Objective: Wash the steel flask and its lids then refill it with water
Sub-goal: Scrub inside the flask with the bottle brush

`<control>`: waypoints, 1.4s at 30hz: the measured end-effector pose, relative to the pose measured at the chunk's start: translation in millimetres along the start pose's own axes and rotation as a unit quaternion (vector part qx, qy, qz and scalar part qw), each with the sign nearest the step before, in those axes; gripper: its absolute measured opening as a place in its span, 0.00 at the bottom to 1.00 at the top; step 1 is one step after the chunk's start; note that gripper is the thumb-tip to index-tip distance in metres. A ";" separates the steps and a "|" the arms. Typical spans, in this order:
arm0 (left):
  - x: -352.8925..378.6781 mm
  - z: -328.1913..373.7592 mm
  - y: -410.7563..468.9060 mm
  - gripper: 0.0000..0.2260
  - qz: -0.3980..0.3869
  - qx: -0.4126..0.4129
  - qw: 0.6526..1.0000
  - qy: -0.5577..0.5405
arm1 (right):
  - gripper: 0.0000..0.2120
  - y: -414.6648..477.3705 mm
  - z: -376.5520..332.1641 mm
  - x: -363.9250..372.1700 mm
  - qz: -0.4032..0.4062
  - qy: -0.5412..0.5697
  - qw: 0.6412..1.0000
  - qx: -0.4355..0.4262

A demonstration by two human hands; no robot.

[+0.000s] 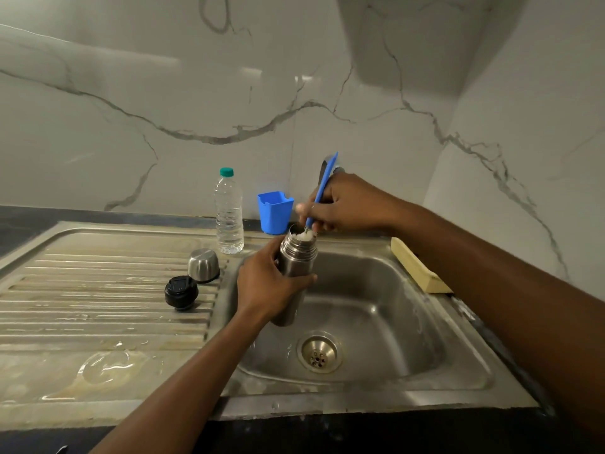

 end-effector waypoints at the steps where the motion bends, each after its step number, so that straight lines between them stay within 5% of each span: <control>1: 0.4 -0.2 -0.4 0.32 -0.004 -0.002 1.000 0.007 | 0.16 2.0 -0.8 -5.8 0.024 0.005 1.000 0.001; 5: 1.0 0.2 -1.3 0.34 0.000 -0.006 1.000 0.013 | 0.17 1.0 -1.8 -10.9 0.103 0.015 0.995 -0.002; 11: 3.2 5.1 -3.2 0.32 0.005 -0.006 1.000 0.019 | 0.21 -4.4 6.7 19.8 0.055 -0.039 0.997 0.025; 17: 3.3 -2.7 -0.9 0.32 0.016 -0.013 1.000 -0.007 | 0.20 1.6 -7.0 -5.8 0.189 -0.035 0.981 -0.009; 23: 2.3 3.1 -1.1 0.32 0.023 -0.012 1.000 -0.003 | 0.21 -1.9 0.4 20.2 0.079 -0.031 0.996 0.024; 28: 1.5 -2.0 0.9 0.33 0.029 -0.015 0.999 0.005 | 0.20 2.2 -3.2 -8.8 0.219 -0.013 0.976 0.012; 34: 0.9 3.5 -2.3 0.33 0.031 -0.011 0.999 0.017 | 0.21 1.0 5.9 23.4 0.087 -0.055 0.994 0.044; 39: -0.5 -0.1 -1.1 0.32 0.032 -0.018 0.999 0.011 | 0.20 4.7 -2.3 -5.1 0.172 -0.030 0.984 0.033; 42: -1.0 -1.7 -1.2 0.34 0.030 -0.009 0.999 0.013 | 0.18 -2.2 -3.8 2.9 0.131 0.024 0.990 0.048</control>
Point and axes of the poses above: each hand's wrist, its own y-axis towards the middle knuckle, its own x-axis out of the palm, z = x × y, the point moved 3 cm from there along y, towards the middle knuckle, and after that the axes turned 5 degrees about y, right-handed, at the moved point
